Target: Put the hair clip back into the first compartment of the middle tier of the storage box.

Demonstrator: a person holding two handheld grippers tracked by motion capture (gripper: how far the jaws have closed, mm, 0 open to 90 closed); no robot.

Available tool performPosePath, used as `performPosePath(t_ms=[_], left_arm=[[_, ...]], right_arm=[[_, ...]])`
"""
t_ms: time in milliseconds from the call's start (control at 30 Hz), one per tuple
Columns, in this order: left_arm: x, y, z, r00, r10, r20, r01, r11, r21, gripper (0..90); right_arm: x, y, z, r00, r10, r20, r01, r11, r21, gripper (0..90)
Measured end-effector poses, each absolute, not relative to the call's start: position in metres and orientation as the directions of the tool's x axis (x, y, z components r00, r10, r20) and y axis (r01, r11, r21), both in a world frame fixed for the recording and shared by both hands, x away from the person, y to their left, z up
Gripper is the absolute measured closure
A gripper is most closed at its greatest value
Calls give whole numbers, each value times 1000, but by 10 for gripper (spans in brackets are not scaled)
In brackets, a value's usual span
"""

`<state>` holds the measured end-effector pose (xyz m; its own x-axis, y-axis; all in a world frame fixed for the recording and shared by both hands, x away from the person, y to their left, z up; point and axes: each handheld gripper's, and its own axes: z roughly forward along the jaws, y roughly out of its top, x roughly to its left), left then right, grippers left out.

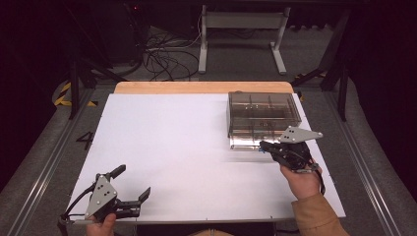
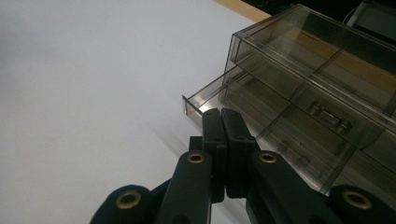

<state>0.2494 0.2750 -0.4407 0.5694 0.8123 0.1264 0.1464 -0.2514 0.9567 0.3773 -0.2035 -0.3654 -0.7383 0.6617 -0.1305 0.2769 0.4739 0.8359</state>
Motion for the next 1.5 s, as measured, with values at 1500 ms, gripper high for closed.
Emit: performPosePath(t_ms=[1500], left_arm=[[248,276,-441,566,815,127,145,-249,958,11]], right_arm=[[417,-182,-372,-745,665,-55,303,411,860,896]])
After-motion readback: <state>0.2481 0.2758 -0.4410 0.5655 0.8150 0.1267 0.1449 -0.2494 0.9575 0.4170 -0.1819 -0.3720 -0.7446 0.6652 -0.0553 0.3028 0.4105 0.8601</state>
